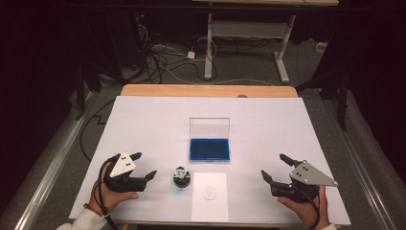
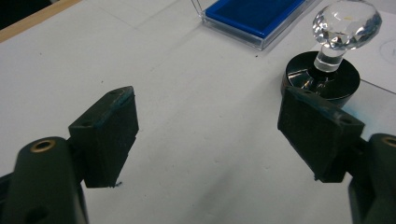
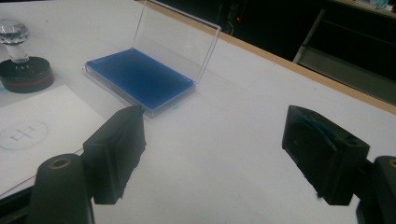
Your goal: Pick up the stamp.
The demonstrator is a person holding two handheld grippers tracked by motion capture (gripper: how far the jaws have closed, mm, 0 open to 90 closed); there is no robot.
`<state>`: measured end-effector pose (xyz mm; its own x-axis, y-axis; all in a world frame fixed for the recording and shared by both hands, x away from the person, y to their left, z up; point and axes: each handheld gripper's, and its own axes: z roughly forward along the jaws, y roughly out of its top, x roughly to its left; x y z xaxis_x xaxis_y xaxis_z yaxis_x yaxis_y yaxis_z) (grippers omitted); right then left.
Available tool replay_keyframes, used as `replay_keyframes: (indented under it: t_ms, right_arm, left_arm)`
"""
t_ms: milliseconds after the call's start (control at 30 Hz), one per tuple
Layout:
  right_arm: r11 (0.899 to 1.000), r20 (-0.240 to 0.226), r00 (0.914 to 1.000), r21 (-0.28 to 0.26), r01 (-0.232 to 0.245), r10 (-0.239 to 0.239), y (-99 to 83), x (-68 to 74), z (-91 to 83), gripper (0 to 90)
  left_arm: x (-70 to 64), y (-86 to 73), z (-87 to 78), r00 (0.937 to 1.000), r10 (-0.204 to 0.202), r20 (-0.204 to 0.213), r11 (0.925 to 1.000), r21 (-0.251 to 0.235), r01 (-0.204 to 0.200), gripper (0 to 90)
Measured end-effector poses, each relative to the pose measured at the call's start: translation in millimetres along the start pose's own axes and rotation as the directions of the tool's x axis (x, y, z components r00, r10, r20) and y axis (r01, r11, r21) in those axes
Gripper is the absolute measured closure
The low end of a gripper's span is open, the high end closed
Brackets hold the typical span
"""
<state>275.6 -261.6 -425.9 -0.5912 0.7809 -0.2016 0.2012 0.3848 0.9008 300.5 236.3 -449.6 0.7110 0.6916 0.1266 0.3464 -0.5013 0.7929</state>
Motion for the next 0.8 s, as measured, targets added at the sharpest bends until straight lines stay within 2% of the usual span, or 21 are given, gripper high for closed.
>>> replay_keyframes:
  t_ms: [233, 367, 400, 433, 467, 533, 600, 633, 667, 700, 733, 800]
  right_arm:
    - [1.0, 0.02, 0.9998, 0.003, -0.002, 0.002, 0.0, -1.1, -0.2, 22.0]
    - [1.0, 0.017, 0.9999, 0.016, 0.0, 0.0, 0.5, -0.5, 1.6, 22.0]
    - [1.0, 0.014, 0.9999, 0.019, 0.001, -0.001, 0.8, 1.2, 2.6, 22.9]
    - [1.0, 0.015, 0.9999, 0.022, 0.004, -0.004, 0.5, 1.8, 2.7, 23.7]
    - [1.0, 0.015, 0.9999, 0.025, 0.006, -0.007, -0.1, 2.1, 2.9, 24.0]
    - [0.999, 0.014, 0.9999, 0.033, -0.001, 0.001, -1.1, 2.0, 3.7, 23.9]
    - [0.999, 0.014, 0.9999, 0.036, -0.002, 0.002, -1.5, 1.0, 5.1, 23.6]
    - [0.999, 0.015, 0.9999, 0.037, -0.002, 0.001, -1.7, 0.7, 5.4, 23.5]
    - [0.999, 0.016, 0.9999, 0.041, -0.003, 0.002, -1.9, 0.9, 5.7, 23.5]
    - [0.999, 0.017, 0.9998, 0.044, -0.001, 0.0, -2.0, 1.0, 6.0, 23.5]
    - [0.999, 0.017, 0.9998, 0.045, 0.0, -0.001, -2.1, 1.0, 6.1, 23.4]
    - [0.999, 0.016, 0.9999, 0.047, 0.0, 0.0, -2.1, 1.2, 6.5, 23.4]
  left_arm:
    - [-1.0, 2.4, -2.4, 0.9999, 0.001, 0.013, 0.9999, 0.011, -0.002, 21.2]
    - [-2.5, 8.3, -7.5, 0.9996, -0.009, 0.026, 0.9993, 0.036, 0.008, 21.2]
    - [-3.4, 15.5, -11.3, 0.9997, -0.01, 0.021, 0.9982, 0.059, 0.009, 21.2]
    - [-3.4, 15.5, -11.3, 0.9997, -0.01, 0.021, 0.9982, 0.059, 0.009, 21.1]
    - [-6.1, 25.4, -17.1, 0.9996, -0.007, 0.026, 0.9979, 0.065, 0.005, 20.4]
    - [-7.6, 28.9, -18.8, 0.9995, -0.002, 0.033, 0.9979, 0.065, 0.0, 19.5]
    - [-15.5, 43.4, -22.5, 0.9973, 0.033, 0.066, 0.9957, 0.084, -0.038, 19.5]
    - [-15.5, 43.4, -22.5, 0.9973, 0.033, 0.066, 0.9957, 0.084, -0.038, 19.5]
    - [-21.0, 52.0, -21.7, 0.9937, 0.051, 0.1, 0.9938, 0.093, -0.061, 19.5]
    - [-23.4, 55.8, -20.2, 0.9915, 0.056, 0.117, 0.9925, 0.102, -0.068, 19.5]
    - [-23.4, 55.8, -20.2, 0.9915, 0.056, 0.117, 0.9925, 0.102, -0.068, 19.5]
    - [-29.1, 62.4, -14.1, 0.9844, 0.075, 0.159, 0.9875, 0.125, -0.095, 19.5]
